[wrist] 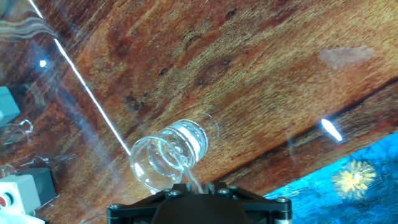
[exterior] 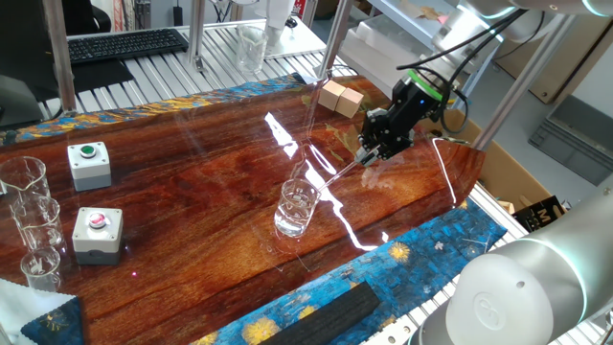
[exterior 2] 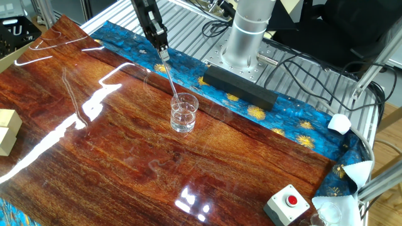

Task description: Stir the beaker with a glass rod

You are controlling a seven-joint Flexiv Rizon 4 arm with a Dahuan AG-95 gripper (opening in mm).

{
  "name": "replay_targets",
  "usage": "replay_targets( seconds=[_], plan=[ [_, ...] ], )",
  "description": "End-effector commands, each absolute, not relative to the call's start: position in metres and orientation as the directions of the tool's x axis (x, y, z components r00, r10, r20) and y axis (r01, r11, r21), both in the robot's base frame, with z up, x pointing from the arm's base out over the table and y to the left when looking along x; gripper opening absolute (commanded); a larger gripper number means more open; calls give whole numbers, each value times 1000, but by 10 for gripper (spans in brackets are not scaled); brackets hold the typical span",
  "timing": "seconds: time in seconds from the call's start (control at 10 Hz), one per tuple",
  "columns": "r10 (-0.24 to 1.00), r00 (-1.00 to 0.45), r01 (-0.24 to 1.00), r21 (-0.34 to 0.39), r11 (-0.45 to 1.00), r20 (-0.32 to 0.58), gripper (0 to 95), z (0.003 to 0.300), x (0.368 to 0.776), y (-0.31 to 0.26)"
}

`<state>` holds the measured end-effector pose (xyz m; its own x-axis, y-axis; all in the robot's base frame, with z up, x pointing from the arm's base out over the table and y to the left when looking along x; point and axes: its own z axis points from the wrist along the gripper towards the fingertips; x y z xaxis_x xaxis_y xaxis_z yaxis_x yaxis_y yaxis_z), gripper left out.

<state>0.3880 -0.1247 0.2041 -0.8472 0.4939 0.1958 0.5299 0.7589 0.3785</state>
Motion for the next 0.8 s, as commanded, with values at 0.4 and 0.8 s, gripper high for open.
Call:
replay_targets(
  seconds=[0.4,0.8],
  plan=[
    [508,-840,540,368,757,190,0,210,388,-120],
    [537,-820,572,336,748,201,0,222,389,-111]
  ],
)
